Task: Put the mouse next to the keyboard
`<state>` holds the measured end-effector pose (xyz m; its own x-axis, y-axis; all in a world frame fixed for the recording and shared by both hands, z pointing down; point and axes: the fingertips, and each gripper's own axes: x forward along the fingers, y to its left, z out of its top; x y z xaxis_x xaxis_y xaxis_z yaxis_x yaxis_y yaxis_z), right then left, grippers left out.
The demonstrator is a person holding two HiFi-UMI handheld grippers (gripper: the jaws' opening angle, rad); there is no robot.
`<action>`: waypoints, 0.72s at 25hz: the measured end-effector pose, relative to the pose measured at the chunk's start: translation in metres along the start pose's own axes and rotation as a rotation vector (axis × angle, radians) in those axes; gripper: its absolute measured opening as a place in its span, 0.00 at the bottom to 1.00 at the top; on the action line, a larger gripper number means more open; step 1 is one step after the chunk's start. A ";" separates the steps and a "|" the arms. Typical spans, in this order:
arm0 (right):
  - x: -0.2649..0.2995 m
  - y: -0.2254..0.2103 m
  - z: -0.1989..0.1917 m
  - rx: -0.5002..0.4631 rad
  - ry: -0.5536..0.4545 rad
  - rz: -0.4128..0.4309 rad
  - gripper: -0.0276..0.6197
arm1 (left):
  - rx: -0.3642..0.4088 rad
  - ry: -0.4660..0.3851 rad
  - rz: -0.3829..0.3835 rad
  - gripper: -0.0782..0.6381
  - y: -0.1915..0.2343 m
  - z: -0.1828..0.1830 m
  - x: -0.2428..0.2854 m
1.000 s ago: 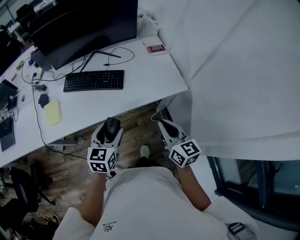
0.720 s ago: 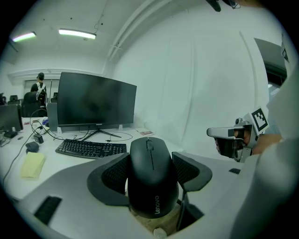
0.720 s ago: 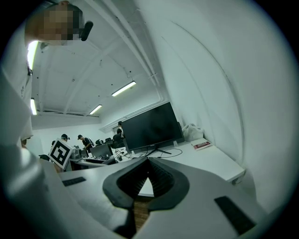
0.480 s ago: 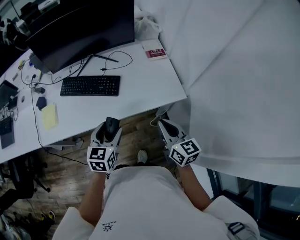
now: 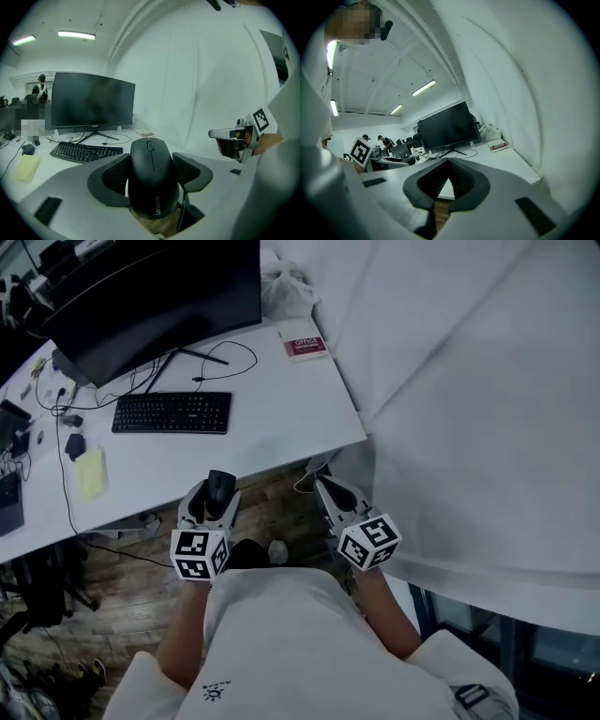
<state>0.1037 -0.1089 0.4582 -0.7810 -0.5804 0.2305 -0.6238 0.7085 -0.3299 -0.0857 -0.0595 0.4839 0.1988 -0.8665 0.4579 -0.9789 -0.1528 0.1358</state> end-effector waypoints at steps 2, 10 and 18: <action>-0.001 -0.003 0.001 0.002 0.000 -0.003 0.07 | 0.001 0.000 -0.001 0.52 -0.003 0.002 0.000; -0.005 -0.006 -0.004 0.027 -0.007 -0.001 0.07 | 0.015 0.011 0.004 0.52 -0.007 0.004 0.000; 0.004 -0.012 -0.001 0.037 -0.014 -0.022 0.07 | 0.024 0.028 -0.023 0.52 -0.002 0.005 0.016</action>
<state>0.1074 -0.1191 0.4642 -0.7663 -0.6017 0.2255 -0.6395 0.6799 -0.3588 -0.0806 -0.0756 0.4869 0.2217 -0.8490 0.4796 -0.9749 -0.1839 0.1251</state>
